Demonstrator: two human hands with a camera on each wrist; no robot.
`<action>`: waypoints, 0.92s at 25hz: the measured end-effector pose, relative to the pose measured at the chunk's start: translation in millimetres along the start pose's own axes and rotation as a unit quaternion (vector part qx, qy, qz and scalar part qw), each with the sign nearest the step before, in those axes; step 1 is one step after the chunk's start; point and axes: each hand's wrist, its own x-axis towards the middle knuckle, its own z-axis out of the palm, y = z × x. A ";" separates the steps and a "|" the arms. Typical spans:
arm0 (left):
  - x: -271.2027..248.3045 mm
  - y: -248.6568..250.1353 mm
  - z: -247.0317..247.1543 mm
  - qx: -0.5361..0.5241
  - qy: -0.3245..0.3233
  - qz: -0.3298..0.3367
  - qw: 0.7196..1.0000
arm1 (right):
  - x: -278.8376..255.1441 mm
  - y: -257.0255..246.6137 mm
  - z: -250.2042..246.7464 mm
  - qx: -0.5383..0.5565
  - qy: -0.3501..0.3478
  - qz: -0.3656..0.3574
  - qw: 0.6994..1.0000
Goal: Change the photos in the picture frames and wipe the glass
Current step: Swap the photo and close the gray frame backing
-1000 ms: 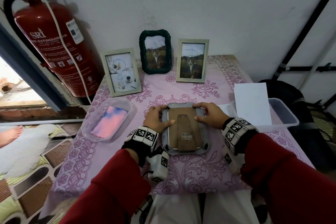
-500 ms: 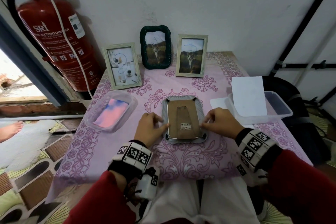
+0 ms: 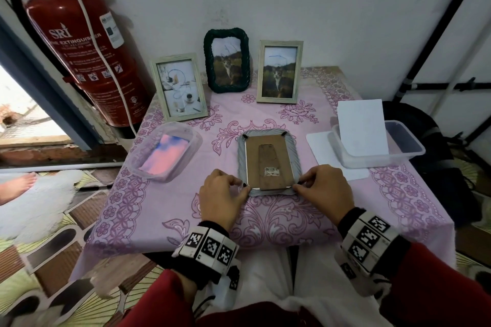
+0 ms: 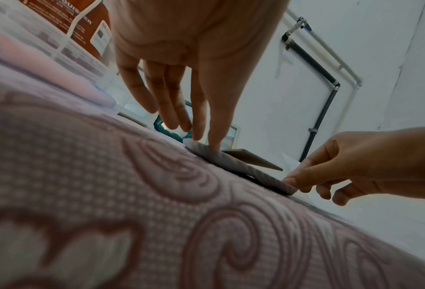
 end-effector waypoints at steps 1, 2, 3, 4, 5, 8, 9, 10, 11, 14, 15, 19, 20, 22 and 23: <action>-0.7 0.8 1.5 -0.013 0.002 -0.002 1.000 | -0.6 -0.1 0.8 0.008 0.003 0.006 1.000; -1.2 2.1 3.2 -0.027 0.002 -0.003 1.000 | -0.3 0.0 1.2 0.022 0.004 0.015 1.000; -2.2 3.2 5.0 -0.040 0.001 -0.002 0.999 | 0.0 0.4 1.2 0.041 0.005 0.024 0.999; -3.1 4.3 6.8 -0.050 0.001 -0.002 0.999 | 0.8 0.7 1.0 0.060 0.006 0.030 0.998; -4.0 4.8 8.7 -0.057 0.004 -0.006 0.998 | 1.1 0.9 1.2 0.073 0.006 0.032 0.997; -3.7 3.5 11.3 -0.039 0.005 -0.017 0.999 | 0.3 -0.2 2.5 0.081 0.002 0.027 0.996; -3.2 3.5 11.2 -0.021 0.002 -0.015 1.000 | 0.6 0.4 2.8 0.084 -0.002 0.027 0.996; -2.6 3.6 10.8 -0.010 -0.001 -0.013 1.000 | 1.5 1.4 2.9 0.090 -0.007 0.027 0.996; -2.1 3.6 10.4 -0.008 -0.004 -0.010 1.000 | 2.7 2.6 2.9 0.097 -0.012 0.028 0.995; -1.4 3.1 11.0 -0.052 -0.003 -0.010 0.999 | 5.3 4.3 2.6 0.106 -0.027 0.025 0.994; -1.7 3.0 11.6 -0.063 0.001 -0.006 0.998 | 5.7 4.7 2.8 0.106 -0.031 0.024 0.994; -4.4 2.8 13.3 -0.036 0.004 0.028 0.999 | 5.4 7.0 3.0 0.105 -0.035 0.003 0.994; -4.7 2.5 13.1 -0.032 0.008 0.028 0.999 | 5.1 7.6 2.2 0.105 -0.034 -0.014 0.994; -4.4 0.0 11.8 -0.030 0.026 0.014 0.999 | 5.0 7.5 1.1 0.095 -0.028 -0.059 0.993; -4.3 -1.5 11.1 -0.030 0.034 0.005 0.999 | 5.1 7.3 0.5 0.090 -0.025 -0.076 0.993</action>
